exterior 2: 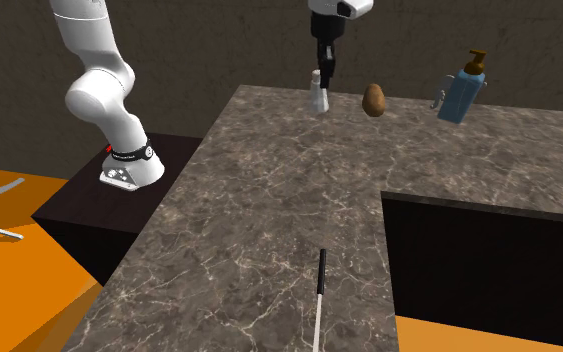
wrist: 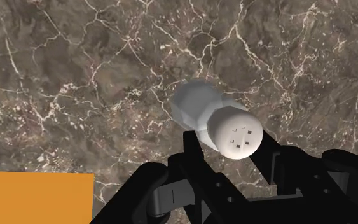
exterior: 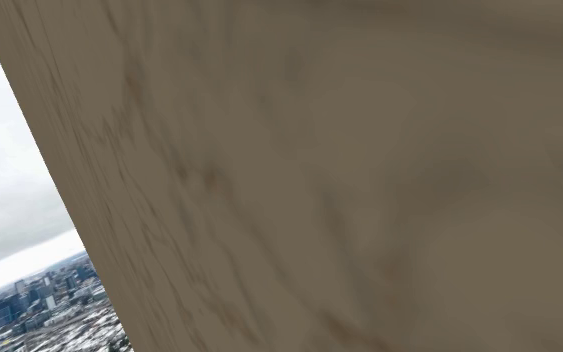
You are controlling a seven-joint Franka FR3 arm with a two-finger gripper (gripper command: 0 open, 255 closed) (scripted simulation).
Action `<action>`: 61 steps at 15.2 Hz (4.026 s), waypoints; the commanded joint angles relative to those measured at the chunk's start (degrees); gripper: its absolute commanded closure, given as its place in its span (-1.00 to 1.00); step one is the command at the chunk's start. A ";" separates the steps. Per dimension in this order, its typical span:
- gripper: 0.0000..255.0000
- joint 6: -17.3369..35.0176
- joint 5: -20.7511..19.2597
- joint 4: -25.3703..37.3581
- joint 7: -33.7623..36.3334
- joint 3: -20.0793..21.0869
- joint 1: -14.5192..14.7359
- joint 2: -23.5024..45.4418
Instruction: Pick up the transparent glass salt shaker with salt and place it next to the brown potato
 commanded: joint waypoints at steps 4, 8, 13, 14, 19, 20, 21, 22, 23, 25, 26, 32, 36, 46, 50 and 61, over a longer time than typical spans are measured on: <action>1.00 0.77 -0.45 1.58 6.27 2.51 3.65 1.46; 1.00 0.64 -0.83 4.61 11.17 4.38 6.53 3.72; 1.00 -0.27 -1.41 10.44 17.13 6.43 10.12 7.89; 1.00 -0.58 -1.55 11.92 18.29 6.81 10.83 8.93; 1.00 -3.03 -2.29 21.40 23.98 8.43 14.42 15.32; 1.00 -3.76 -2.45 23.83 25.09 8.71 15.14 16.91; 1.00 -4.60 -2.62 26.51 26.19 8.96 15.87 18.63; 1.00 -5.58 -2.79 29.49 27.29 9.21 16.59 20.52; 1.00 -6.74 -2.96 32.86 28.38 9.45 17.30 22.63; 1.00 -7.43 -3.16 36.22 29.63 9.68 18.24 25.17; 1.00 -6.37 -3.15 34.72 29.53 9.67 18.27 24.74; 1.00 -0.67 -3.08 27.34 28.99 9.64 18.43 23.08; 1.00 2.70 -3.01 23.46 28.68 9.64 18.50 22.58; 1.00 10.25 -2.76 16.05 27.93 9.69 18.62 22.76; 1.00 13.02 -2.64 13.78 27.64 9.73 18.64 23.27; 1.00 17.12 -2.43 10.88 27.19 9.81 18.66 24.49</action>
